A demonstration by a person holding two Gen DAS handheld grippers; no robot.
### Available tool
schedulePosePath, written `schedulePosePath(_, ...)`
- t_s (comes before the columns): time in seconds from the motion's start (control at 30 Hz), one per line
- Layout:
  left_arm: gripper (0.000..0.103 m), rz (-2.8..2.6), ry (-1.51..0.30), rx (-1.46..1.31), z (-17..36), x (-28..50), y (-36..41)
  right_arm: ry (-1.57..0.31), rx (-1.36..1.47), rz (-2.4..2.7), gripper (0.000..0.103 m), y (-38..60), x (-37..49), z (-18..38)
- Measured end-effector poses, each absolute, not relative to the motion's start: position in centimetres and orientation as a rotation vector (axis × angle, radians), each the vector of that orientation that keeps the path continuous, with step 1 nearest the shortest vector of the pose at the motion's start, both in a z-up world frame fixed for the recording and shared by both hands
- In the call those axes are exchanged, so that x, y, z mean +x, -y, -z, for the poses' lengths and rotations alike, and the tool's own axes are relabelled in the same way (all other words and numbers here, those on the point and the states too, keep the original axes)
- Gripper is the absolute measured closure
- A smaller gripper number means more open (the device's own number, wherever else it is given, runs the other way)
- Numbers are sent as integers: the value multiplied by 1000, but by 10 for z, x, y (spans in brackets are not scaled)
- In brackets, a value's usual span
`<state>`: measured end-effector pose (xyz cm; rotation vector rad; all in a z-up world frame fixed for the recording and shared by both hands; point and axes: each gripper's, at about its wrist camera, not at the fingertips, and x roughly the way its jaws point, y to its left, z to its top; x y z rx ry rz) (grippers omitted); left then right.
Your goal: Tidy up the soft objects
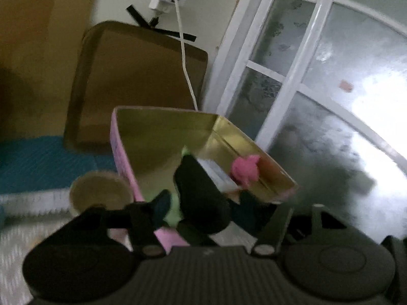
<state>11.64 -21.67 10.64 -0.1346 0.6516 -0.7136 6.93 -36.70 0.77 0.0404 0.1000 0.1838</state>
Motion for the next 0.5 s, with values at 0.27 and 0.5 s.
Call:
schedulePosePath(0.27, 29, 654, -585, -138, -102, 102, 196, -46, 152, -18, 32, 406, 77, 8)
schedulePosePath(0.5, 29, 471, -604, -129, -71, 63, 103, -36, 229, -136, 56, 386, 48, 2)
